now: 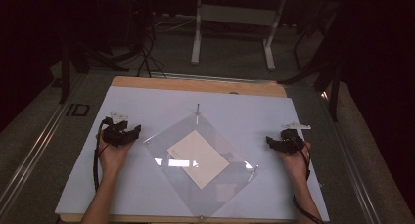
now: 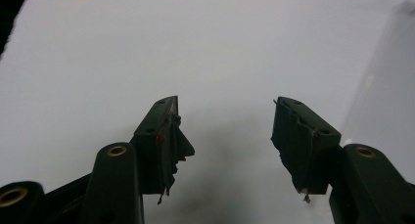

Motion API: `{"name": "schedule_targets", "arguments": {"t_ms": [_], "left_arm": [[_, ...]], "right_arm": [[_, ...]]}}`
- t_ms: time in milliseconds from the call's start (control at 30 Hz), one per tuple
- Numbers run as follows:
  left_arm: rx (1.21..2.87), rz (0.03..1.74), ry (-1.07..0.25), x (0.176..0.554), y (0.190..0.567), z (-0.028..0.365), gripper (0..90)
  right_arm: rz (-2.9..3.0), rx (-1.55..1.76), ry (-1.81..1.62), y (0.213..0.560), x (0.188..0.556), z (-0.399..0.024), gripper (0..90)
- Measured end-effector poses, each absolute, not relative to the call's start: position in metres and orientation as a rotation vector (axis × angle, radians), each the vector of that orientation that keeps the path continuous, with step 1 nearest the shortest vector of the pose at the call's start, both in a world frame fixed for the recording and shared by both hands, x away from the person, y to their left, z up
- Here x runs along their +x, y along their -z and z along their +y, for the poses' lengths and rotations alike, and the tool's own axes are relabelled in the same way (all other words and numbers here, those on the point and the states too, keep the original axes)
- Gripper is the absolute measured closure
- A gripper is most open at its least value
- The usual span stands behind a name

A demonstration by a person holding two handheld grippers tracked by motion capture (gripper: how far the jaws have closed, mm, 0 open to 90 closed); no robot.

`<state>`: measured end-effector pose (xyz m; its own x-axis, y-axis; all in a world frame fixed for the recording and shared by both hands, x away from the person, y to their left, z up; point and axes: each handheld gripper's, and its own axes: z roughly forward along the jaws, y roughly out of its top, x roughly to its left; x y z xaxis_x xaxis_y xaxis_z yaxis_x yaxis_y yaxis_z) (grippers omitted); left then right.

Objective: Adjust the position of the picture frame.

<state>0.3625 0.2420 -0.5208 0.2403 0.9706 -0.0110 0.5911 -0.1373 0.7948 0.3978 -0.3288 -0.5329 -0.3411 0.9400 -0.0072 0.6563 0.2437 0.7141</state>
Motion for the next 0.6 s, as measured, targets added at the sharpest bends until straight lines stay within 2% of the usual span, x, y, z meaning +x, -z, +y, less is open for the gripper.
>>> {"name": "schedule_targets", "arguments": {"t_ms": [100, 233, 600], "left_arm": [[1.836, 1.411, -0.680, 0.362, 0.517, 0.241, 44.6], [1.827, 1.383, -0.659, 0.361, 0.513, 0.239, 45.4], [1.870, 1.312, -0.590, 0.369, 0.506, 0.229, 46.1]], "right_arm": [[2.113, 1.426, -0.891, 0.530, 0.395, -0.328, 44.7], [2.149, 1.384, -0.939, 0.524, 0.391, -0.327, 48.5], [2.294, 1.197, -1.005, 0.519, 0.372, -0.317, 49.5]]}}
